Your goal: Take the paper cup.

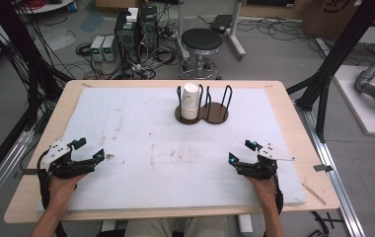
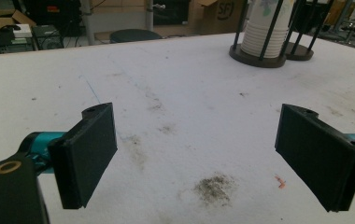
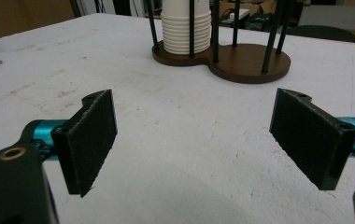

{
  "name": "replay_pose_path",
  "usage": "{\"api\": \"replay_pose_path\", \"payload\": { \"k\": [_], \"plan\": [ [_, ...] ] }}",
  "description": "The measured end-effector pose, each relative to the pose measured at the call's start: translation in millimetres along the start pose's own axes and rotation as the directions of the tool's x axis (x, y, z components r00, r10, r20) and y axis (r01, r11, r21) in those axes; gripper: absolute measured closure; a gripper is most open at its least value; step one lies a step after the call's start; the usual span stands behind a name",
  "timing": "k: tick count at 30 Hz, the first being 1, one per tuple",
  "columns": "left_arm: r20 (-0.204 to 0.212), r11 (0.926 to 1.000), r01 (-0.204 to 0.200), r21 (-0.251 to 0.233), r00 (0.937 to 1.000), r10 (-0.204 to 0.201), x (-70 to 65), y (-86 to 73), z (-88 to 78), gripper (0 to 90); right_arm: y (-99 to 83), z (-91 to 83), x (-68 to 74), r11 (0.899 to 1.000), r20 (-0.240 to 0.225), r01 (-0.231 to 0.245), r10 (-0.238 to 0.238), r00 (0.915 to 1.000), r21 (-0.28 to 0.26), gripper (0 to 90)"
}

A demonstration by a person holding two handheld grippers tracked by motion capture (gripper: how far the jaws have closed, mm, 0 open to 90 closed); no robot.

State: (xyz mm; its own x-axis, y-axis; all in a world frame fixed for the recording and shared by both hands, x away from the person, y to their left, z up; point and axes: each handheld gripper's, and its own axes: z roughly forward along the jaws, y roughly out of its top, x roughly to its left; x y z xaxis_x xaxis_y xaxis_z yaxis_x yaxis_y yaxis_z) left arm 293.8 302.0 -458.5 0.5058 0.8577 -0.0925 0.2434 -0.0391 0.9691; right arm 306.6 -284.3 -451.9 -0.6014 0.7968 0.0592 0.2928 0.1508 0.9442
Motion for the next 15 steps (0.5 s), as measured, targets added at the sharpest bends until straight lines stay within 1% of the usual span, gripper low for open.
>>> {"api": "replay_pose_path", "payload": {
  "k": [4, 7, 8, 10, 11, 14, 15],
  "plan": [
    [-0.003, 1.0, 0.006, 0.0, 1.0, -0.006, 0.6, 0.0, 0.1, 12.7, -0.1, -0.4, 0.4, 1.0, -0.005, 0.002, -0.002, 1.0, -0.002, 15.2],
    [0.002, 1.0, 0.002, -0.004, 1.0, -0.002, 0.3, -0.1, -0.1, 12.7, 0.3, -0.1, -0.6, 1.0, -0.01, -0.001, 0.001, 0.9999, 0.003, 15.2],
    [0.002, 1.0, 0.0, -0.005, 1.0, 0.0, 0.3, -0.1, -0.3, 12.7, 0.6, 0.6, -0.6, 1.0, -0.013, -0.013, 0.013, 0.9998, 0.013, 15.2],
    [0.003, 1.0, -0.002, -0.005, 1.0, 0.002, 0.4, -0.2, -0.7, 12.7, 1.1, 1.8, -1.2, 1.0, -0.01, -0.004, 0.004, 0.9999, 0.018, 15.2],
    [0.004, 1.0, -0.002, -0.005, 1.0, 0.002, 0.6, -0.2, -0.6, 12.7, 1.1, 1.7, -0.7, 1.0, -0.009, -0.006, 0.007, 0.9999, 0.02, 15.2],
    [0.003, 1.0, 0.001, -0.007, 1.0, -0.001, 0.4, -0.2, -0.4, 12.7, 1.1, 1.4, -0.6, 1.0, -0.008, -0.004, 0.004, 1.0, 0.015, 15.2],
    [0.002, 1.0, 0.0, -0.006, 1.0, 0.0, 0.3, -0.1, -0.2, 12.7, 1.1, 0.1, -1.2, 1.0, -0.01, -0.016, 0.016, 0.9998, 0.007, 15.2]
  ]
}}
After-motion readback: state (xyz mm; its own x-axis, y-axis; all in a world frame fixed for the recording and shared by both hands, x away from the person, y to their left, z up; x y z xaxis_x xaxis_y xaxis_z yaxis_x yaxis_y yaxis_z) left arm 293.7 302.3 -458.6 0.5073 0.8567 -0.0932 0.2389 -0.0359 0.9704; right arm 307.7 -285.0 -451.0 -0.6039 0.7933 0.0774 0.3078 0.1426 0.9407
